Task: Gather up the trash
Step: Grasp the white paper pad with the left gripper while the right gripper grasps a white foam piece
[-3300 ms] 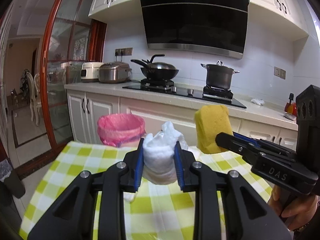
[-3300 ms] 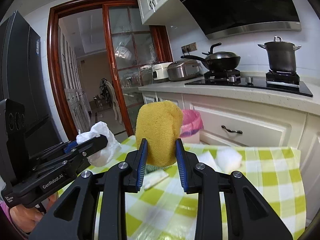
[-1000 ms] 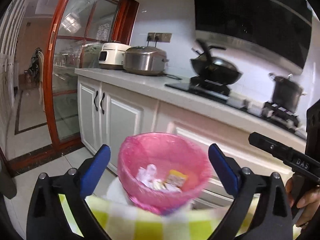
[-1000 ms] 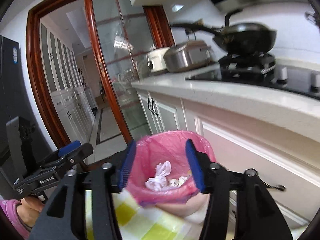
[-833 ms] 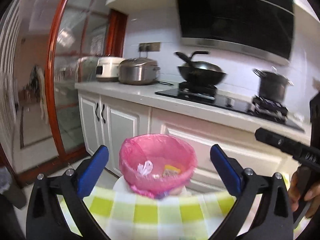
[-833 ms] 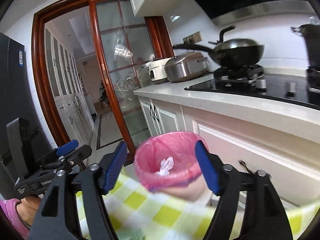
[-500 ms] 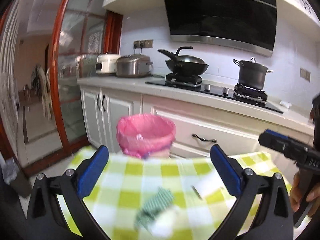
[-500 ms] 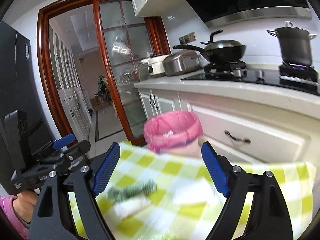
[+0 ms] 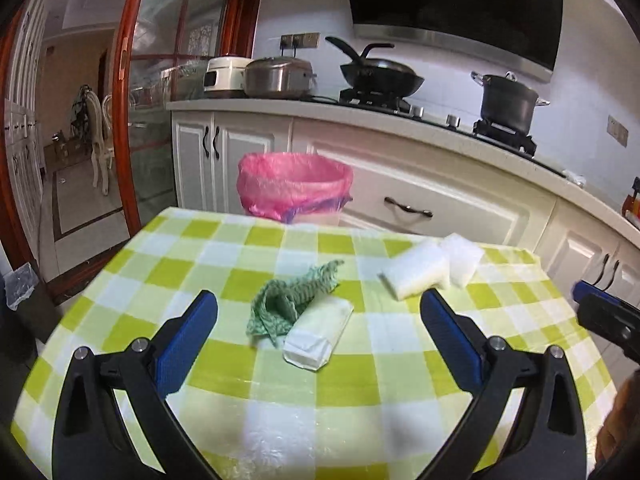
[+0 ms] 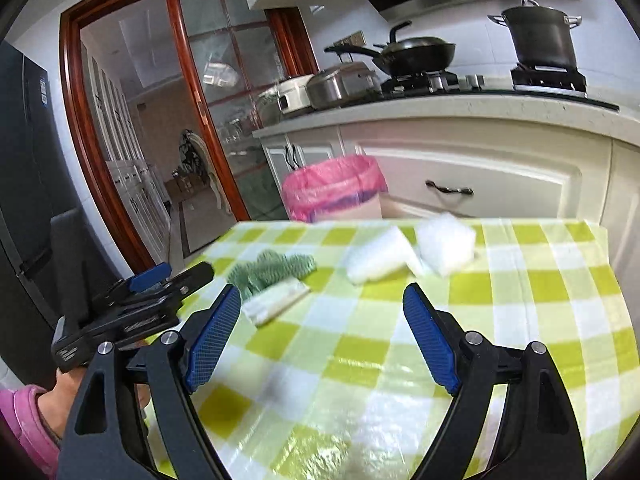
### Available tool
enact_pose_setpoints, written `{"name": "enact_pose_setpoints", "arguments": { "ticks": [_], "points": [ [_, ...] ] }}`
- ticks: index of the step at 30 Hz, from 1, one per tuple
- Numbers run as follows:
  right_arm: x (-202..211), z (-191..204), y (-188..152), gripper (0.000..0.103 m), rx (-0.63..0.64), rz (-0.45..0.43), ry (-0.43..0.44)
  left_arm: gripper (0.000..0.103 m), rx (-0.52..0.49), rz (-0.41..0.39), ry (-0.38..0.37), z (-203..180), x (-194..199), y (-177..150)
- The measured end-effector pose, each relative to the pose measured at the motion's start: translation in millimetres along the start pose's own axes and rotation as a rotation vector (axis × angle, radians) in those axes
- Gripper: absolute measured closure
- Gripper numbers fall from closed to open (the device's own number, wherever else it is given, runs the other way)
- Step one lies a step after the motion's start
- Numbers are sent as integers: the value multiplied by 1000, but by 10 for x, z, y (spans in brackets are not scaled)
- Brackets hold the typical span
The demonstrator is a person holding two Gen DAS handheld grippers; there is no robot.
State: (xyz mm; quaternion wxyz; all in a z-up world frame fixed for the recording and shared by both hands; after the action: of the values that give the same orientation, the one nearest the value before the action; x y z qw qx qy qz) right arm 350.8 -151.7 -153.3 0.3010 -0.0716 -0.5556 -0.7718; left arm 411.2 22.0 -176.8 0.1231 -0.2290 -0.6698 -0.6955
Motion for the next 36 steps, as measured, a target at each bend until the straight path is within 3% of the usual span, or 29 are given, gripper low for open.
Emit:
{"name": "enact_pose_setpoints", "arguments": {
  "ticks": [4, 10, 14, 24, 27, 28, 36],
  "points": [
    [-35, -111, -79, 24, -23, 15, -21, 23, -3, 79, -35, -49, -362, -146],
    [-139, -270, -67, 24, -40, 22, -33, 38, -63, 158, -64, -181, -745, -301],
    [-283, -364, -70, 24, -45, 40, -37, 44, -68, 217, -70, -196, -958, -346],
    [-800, -511, 25, 24, -79, 76, -49, 48, -92, 372, -104, -207, -1322, -522],
    [-891, -520, 58, 24, -88, 75, -53, 52, -123, 381, -102, -249, -1341, -534],
    [-919, -526, 63, 24, -92, 75, -55, 64, -132, 380, -101, -262, -1336, -531],
    [-1130, -543, 7, 24, -102, 105, -72, 67, -135, 287, -97, -319, -1086, -404]
  ]
}}
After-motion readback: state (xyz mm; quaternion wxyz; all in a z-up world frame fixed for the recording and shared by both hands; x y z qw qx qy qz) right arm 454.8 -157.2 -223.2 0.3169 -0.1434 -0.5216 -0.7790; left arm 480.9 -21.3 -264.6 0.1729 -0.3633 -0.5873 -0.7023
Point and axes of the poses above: each gripper's, at about its wrist camera, not at the fingertips, and x roughly against the way its jaws point, z to its left, y to its top, the point moved 10 cm from there along -x, roughly the way its jaws point, and after that the axes turned 7 degrees about -x, right-handed, at the moved point
